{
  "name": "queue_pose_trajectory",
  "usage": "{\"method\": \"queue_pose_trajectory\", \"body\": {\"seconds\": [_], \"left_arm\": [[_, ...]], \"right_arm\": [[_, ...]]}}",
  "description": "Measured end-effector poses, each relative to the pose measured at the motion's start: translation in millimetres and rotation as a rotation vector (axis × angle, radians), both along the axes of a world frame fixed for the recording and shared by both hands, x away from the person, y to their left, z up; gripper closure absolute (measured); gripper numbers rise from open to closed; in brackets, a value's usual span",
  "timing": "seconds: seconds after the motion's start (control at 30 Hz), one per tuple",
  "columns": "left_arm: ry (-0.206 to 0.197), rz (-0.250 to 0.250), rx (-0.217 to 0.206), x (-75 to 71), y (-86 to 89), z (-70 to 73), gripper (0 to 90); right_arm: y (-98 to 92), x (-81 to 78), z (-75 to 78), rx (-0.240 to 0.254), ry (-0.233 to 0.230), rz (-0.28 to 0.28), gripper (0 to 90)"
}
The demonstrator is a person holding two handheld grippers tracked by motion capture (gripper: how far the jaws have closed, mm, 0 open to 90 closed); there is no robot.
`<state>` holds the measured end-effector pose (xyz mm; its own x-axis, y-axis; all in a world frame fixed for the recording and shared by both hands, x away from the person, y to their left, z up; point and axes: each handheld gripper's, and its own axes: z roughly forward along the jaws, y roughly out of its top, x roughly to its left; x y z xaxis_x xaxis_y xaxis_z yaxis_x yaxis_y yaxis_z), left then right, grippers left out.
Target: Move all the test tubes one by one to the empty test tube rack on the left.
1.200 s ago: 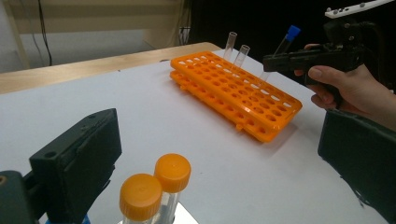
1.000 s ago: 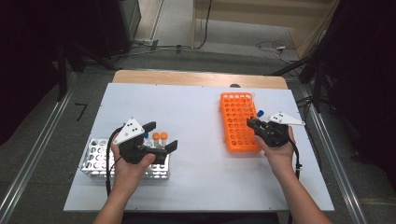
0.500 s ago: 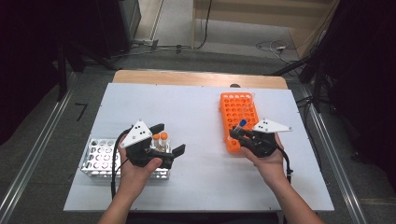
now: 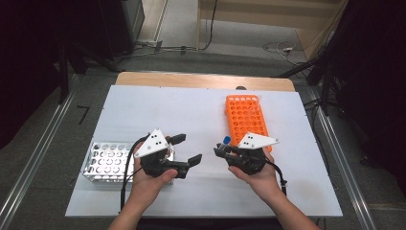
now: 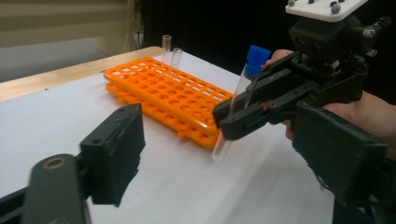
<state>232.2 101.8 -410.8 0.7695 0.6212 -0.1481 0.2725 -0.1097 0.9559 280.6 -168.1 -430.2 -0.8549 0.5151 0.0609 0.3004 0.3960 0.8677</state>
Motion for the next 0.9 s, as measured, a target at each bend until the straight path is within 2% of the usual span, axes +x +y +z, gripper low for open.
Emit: {"method": "queue_pose_trajectory", "body": {"seconds": [0.07,0.13,0.27,0.7,0.8,0.9], "left_arm": [[-0.006,-0.009,0.000,-0.9,-3.5,-0.2,23.3],[-0.008,-0.039,-0.006,-1.4,-6.2,-0.7,33.4],[-0.008,-0.081,0.003,-2.0,-13.2,-3.1,44.6],[0.013,-0.163,0.030,-1.0,-23.5,-8.0,66.5],[0.008,-0.175,0.035,-1.5,-24.6,-8.3,71.6],[-0.005,-0.159,0.053,-1.8,-24.8,-8.0,75.0]], "right_arm": [[4.9,-4.0,-0.3,-0.006,0.004,0.021,75.1],[9.7,-7.8,-0.4,-0.011,0.007,0.037,75.1],[18.7,-14.3,-1.0,-0.014,0.008,0.075,75.1],[34.6,-30.5,1.3,-0.030,0.018,0.150,75.1],[35.8,-31.6,1.5,-0.031,0.021,0.156,75.1],[35.7,-30.8,1.0,-0.027,0.027,0.158,75.0]]}}
